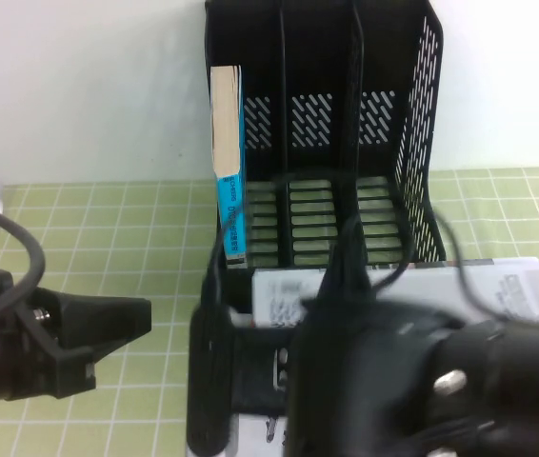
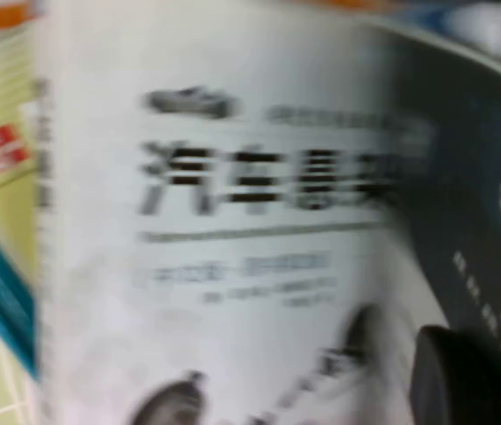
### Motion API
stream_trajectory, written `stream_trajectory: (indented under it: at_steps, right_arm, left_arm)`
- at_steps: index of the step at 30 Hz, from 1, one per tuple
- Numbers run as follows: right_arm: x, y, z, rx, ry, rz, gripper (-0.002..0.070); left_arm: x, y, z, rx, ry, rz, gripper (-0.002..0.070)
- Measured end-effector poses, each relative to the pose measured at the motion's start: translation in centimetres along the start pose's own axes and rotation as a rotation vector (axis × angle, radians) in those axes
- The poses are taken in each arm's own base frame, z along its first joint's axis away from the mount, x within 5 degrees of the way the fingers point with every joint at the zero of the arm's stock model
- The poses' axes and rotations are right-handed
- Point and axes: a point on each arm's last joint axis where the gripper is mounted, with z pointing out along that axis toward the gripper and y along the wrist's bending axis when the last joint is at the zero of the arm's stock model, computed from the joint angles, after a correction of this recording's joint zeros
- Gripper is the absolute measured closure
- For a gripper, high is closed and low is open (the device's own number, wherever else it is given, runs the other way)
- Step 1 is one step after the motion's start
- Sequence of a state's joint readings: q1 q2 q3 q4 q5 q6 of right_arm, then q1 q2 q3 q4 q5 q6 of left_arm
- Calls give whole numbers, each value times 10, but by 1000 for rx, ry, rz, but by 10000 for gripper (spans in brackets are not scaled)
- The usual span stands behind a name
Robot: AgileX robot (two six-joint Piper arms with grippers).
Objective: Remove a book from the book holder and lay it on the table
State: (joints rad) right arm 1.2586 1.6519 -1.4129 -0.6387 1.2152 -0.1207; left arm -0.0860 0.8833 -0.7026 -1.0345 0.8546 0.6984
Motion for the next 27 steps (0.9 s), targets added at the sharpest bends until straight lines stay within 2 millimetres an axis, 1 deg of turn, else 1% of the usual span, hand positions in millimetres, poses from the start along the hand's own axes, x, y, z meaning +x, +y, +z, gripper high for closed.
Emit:
stream_trajectory:
  at_steps: [3, 5, 8, 10, 11, 13, 16, 17, 18, 19, 20, 22, 23, 25, 26, 27]
  right_arm:
    - [-4, 19, 27, -34, 60, -10, 652]
    - [-6, 26, 37, -40, 52, 24, 652]
    - [-10, 30, 40, -57, 14, 78, 647]
    - [-12, 32, 39, -89, 2, 92, 621]
    - [-12, 34, 38, -118, -1, 92, 587]
    - [-13, 39, 36, -176, -2, 86, 495]
    - [-14, 41, 28, -253, -18, 80, 313]
    - [-13, 39, 22, -274, -38, 77, 266]
    - [-13, 37, 14, -291, -65, 78, 234]
    - [-12, 34, 6, -302, -91, 80, 217]
    - [-9, 29, -5, -307, -130, 83, 204]
    - [-1, 15, -31, -300, -212, 106, 201]
    - [5, 7, -46, -289, -260, 124, 212]
    - [19, -8, -74, -268, -350, 161, 266]
    - [29, -16, -90, -252, -403, 185, 318]
    - [39, -23, -106, -233, -464, 210, 384]
  left_arm:
    - [0, 0, 0, 3, 3, 2, 678]
    - [0, 0, 0, 4, 5, 2, 678]
    - [1, -1, 0, 9, 11, 2, 678]
    - [1, -1, 0, 11, 13, 3, 678]
    - [1, -1, 0, 12, 13, 5, 678]
    - [1, -1, 0, 12, 13, 7, 678]
    - [1, -1, 0, 12, 13, 12, 678]
    - [1, -1, 0, 12, 13, 16, 678]
    - [1, -1, 0, 12, 13, 21, 678]
    - [1, -1, 0, 12, 13, 22, 678]
    - [2, -1, 0, 9, 16, 28, 678]
    - [3, -2, -3, 0, 14, 48, 678]
    - [3, -4, -5, -2, 9, 60, 678]
    - [5, -10, -12, -5, -13, 88, 678]
    - [6, -14, -17, -6, -30, 109, 678]
    - [7, -18, -22, -9, -53, 132, 678]
